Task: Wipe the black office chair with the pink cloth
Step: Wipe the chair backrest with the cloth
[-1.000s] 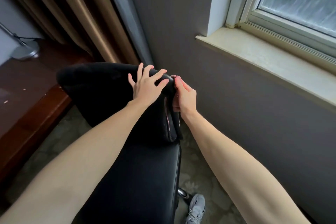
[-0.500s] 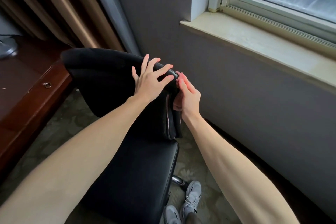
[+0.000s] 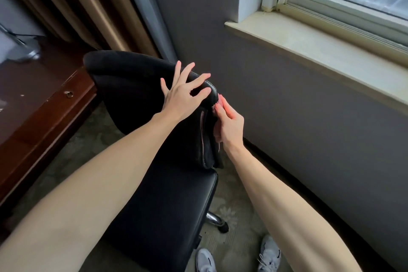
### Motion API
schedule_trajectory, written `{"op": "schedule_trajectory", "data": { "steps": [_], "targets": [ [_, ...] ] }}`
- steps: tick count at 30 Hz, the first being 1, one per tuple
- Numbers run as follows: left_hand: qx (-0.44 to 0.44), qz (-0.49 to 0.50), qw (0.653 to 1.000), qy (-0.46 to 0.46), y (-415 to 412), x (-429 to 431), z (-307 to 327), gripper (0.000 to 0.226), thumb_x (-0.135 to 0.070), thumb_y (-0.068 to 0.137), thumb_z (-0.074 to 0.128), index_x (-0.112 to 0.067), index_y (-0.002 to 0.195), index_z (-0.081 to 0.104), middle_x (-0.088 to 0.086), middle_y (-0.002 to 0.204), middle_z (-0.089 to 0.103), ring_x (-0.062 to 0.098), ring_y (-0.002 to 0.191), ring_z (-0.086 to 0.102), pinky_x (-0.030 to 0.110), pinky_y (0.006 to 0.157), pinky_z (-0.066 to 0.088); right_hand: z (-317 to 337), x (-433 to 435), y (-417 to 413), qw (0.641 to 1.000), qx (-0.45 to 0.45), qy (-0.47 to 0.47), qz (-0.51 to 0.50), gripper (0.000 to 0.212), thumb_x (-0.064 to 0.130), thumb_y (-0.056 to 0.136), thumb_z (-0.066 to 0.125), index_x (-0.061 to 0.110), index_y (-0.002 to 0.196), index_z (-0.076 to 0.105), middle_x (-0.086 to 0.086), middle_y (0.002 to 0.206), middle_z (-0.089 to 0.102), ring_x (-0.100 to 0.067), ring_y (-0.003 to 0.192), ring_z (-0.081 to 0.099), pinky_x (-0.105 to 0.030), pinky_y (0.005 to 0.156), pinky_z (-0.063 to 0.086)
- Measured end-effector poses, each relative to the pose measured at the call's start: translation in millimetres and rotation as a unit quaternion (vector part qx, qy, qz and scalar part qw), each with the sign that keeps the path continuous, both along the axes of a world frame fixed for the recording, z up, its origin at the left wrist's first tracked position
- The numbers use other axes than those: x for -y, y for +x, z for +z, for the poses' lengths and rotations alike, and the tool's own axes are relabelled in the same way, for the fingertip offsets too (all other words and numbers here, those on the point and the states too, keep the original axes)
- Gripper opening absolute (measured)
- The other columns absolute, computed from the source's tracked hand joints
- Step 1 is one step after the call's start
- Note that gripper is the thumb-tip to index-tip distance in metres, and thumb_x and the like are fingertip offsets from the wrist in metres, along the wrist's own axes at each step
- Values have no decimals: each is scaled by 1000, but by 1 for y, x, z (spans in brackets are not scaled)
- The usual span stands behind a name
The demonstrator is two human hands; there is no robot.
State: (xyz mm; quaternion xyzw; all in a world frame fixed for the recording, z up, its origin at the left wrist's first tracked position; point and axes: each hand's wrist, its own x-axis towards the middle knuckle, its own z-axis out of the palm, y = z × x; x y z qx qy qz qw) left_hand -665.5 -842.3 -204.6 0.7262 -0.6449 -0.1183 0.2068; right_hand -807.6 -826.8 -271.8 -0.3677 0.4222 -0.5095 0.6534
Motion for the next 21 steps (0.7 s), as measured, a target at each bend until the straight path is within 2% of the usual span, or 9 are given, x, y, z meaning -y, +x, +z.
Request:
{"op": "schedule_trajectory", "data": {
  "steps": [2, 6, 9, 13, 15, 18, 21],
  "targets": [
    [3, 11, 1000, 1, -3, -1, 0, 42, -49, 97, 51, -53, 139, 47, -13, 166, 8, 10, 151, -14, 61, 114, -13, 2, 7, -3, 999, 11, -12, 27, 33, 21, 98, 58, 22, 131, 62, 0, 126, 67, -4, 88, 66, -11, 73, 51],
    [-2, 34, 999, -29, 0, 0, -14, 47, -50, 99, 47, -55, 145, 36, -10, 166, -10, 11, 150, -19, 62, 115, -14, -14, 22, -9, 992, 6, -80, 98, 40, 21, 100, 55, 18, 139, 53, 7, 136, 59, -1, 118, 59, -21, 102, 46],
    [-23, 80, 993, -80, -6, -3, -26, 51, -51, 99, 45, -54, 148, 31, -6, 165, -18, 16, 150, -21, 63, 116, -10, -32, 27, -8, 981, -7, -118, 151, 42, 25, 99, 56, 20, 141, 51, 10, 139, 56, 1, 126, 53, -29, 111, 40],
    [-48, 155, 978, -133, 2, -17, -51, 73, -57, 93, 55, -50, 153, 16, -1, 161, -31, 22, 150, -23, 63, 117, -3, -63, 34, -4, 972, 28, -152, 177, 40, 22, 99, 56, 18, 140, 53, 9, 134, 61, -2, 122, 57, -33, 111, 41],
    [-97, 167, 974, -122, 12, -26, -70, 84, -63, 87, 59, -53, 152, 7, -2, 163, -27, 23, 152, -16, 63, 119, 3, -73, 41, 2, 968, 51, -169, 178, 39, 23, 98, 57, 18, 137, 56, 6, 131, 64, -8, 122, 59, -38, 111, 42],
    [-116, 158, 973, -122, 13, -30, -95, 89, -64, 86, 61, -53, 153, 4, -4, 166, -15, 17, 151, -18, 58, 121, 5, -85, 52, 14, 958, 86, -201, 184, 40, 24, 96, 59, 17, 135, 58, 2, 131, 64, -13, 125, 57, -43, 112, 39],
    [-131, 154, 966, -161, 5, -21, -106, 85, -64, 88, 58, -51, 154, 6, -4, 166, -14, 16, 150, -22, 52, 119, 3, -105, 59, 15, 951, 74, -242, 178, 42, 31, 95, 61, 24, 136, 58, 7, 131, 64, -11, 123, 58, -41, 106, 43]
  ]
}}
